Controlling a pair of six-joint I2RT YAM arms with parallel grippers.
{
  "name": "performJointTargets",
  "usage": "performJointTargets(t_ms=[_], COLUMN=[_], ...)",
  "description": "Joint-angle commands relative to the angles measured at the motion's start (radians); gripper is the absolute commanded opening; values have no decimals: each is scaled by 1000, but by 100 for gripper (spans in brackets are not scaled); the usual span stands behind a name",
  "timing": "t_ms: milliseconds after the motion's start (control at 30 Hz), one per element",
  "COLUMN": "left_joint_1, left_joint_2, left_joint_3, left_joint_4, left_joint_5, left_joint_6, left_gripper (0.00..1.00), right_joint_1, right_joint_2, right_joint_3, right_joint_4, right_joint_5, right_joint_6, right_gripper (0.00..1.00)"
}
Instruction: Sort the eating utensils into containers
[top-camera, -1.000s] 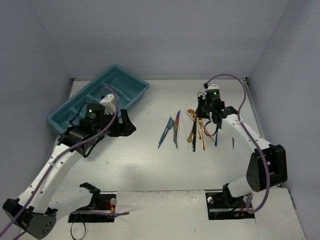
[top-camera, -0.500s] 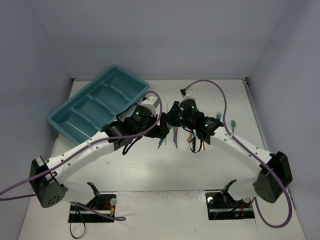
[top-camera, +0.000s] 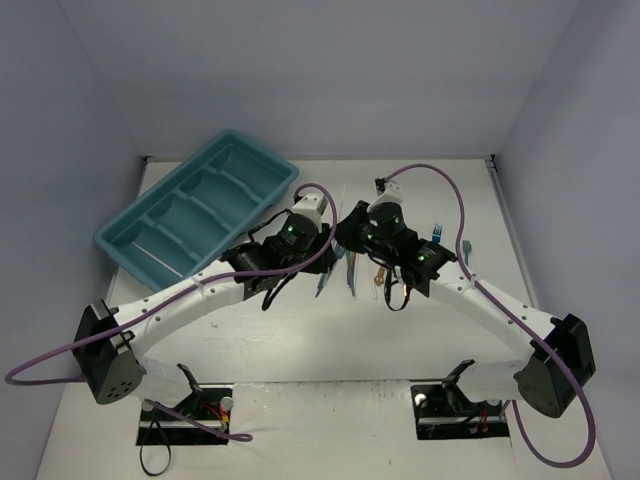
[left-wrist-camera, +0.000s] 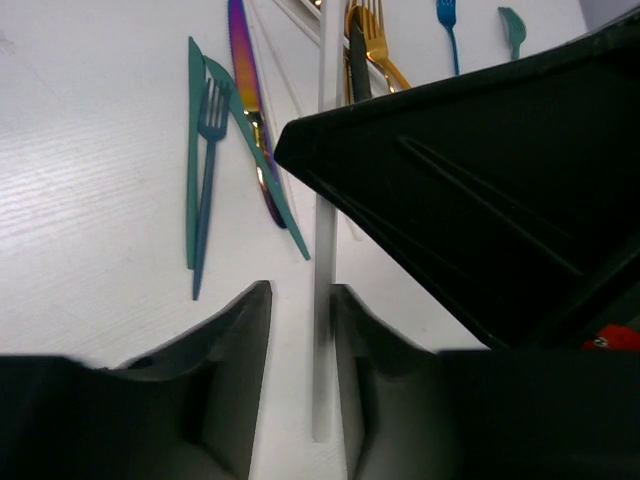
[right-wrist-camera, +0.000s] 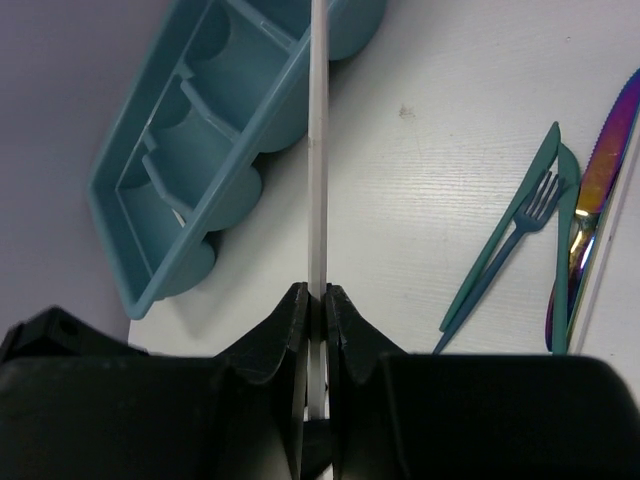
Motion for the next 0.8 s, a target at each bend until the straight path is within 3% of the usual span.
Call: performJointTargets(t_ms=[0, 67, 167, 233, 267, 300, 367, 467, 600, 767], left_joint_1=[-5, -4, -4, -2, -1, 1, 23, 91, 262, 551], left_joint_2=[-12, -15, -28, -47, -54, -60, -84, -128, -234, -336], left_joint_3=[36, 27, 11, -9, -17, -30, -57, -108, -168, -183], left_joint_4=[68, 69, 68, 59, 50, 29, -3, -35, -128, -269], left_joint_5=[-42, -50, -68, -96, -111, -143, -166, -156, -159, -145], left_joint_6=[-23, -26, -28, -39, -43, -53, -76, -114, -134, -90], left_gripper=[1, 0, 0, 0, 0, 0, 0, 0, 0, 0], right_joint_1=[10, 13, 13, 11, 10, 7, -10, -56, -157, -213], right_joint_2=[-21, -15, -11, -14, -17, -18, -27, -53, -91, -126], right_joint_3=[-9, -13, -14, -17, -17, -14, -11, -12, -23, -36], right_joint_4=[94, 99, 102, 102, 102, 102, 98, 82, 20, -84], right_joint_5=[10, 7, 18, 42, 49, 53, 55, 48, 45, 120], right_joint_6=[35, 35, 17, -5, -15, -34, -52, -90, -158, -301], right_gripper=[0, 0, 13, 51, 53, 63, 73, 79, 80, 80])
